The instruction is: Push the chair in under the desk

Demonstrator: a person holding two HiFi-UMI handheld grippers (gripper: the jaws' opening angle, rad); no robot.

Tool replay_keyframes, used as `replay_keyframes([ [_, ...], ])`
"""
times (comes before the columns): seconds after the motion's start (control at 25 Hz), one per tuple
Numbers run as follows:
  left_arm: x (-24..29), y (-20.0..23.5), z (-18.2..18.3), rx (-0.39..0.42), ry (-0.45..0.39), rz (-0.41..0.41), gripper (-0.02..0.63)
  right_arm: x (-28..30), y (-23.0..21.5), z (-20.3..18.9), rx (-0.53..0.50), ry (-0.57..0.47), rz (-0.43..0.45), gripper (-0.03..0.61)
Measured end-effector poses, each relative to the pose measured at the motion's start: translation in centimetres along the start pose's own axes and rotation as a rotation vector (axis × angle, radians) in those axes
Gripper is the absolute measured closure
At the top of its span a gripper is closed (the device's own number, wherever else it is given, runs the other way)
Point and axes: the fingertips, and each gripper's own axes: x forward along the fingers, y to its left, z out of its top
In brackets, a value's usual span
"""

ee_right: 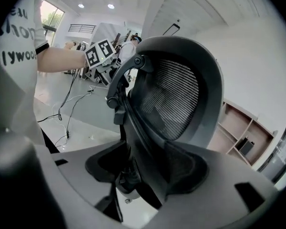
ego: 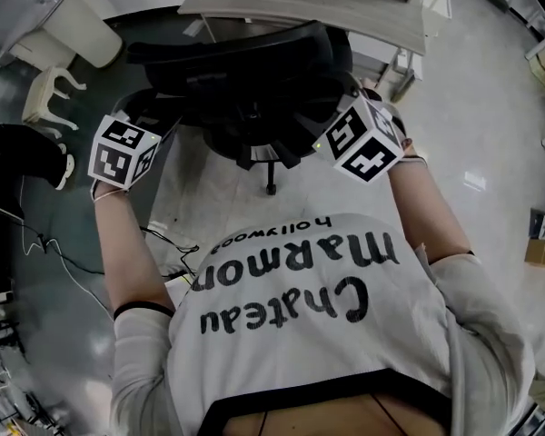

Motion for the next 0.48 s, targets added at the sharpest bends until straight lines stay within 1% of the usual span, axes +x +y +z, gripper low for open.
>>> replay_keyframes([
  [0.16,0.1,1.4,-0.6,0.008,-0.005,-0.003,0.357,0.7,0.5,1.2,0.014,-0.018,0.023,0.321],
  [0.36,0.4,5.1,-2.2,0.026,-0.033,-0.041,0.357,3.7,0.9,3.4,0.02,0.017,0.002,0.321],
  [0.48,0.8,6.2,-2.5,0.052,-0.047,-0.073,0.357,4.6,1.1,4.0,0.037,0.047,-0.009,0.321],
])
